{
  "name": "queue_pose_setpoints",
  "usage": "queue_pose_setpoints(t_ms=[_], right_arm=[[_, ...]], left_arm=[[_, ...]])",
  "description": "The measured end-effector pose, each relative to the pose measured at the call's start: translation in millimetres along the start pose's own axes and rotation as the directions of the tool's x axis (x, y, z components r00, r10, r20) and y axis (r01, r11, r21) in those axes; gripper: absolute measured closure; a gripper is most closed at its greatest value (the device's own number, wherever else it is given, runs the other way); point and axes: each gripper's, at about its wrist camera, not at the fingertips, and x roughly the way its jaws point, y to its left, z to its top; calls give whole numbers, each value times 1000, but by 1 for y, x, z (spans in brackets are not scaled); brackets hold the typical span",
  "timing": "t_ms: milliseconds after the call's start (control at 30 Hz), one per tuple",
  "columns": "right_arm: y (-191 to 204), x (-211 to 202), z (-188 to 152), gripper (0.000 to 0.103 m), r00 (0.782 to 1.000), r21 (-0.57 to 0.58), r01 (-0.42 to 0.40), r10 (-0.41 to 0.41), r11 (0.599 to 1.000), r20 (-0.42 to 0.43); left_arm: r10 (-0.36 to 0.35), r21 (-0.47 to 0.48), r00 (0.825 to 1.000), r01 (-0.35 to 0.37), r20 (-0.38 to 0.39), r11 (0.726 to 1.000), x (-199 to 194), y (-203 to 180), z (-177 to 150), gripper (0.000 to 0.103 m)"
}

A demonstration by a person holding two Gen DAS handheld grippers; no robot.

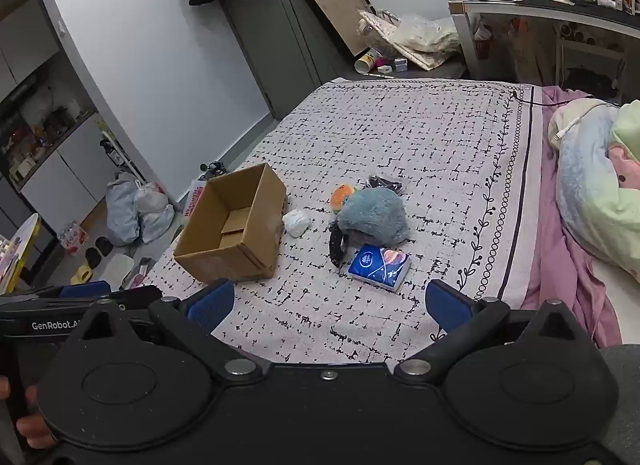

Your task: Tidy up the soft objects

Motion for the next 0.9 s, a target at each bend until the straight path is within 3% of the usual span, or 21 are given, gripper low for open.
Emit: queue_pose_setpoints(t_ms=[900], right_arm=[[11,2,-2,0,1000,-26,8,-8,1000,-9]], left_arm=[[-3,7,1000,3,4,1000,-1,2,-3,1]])
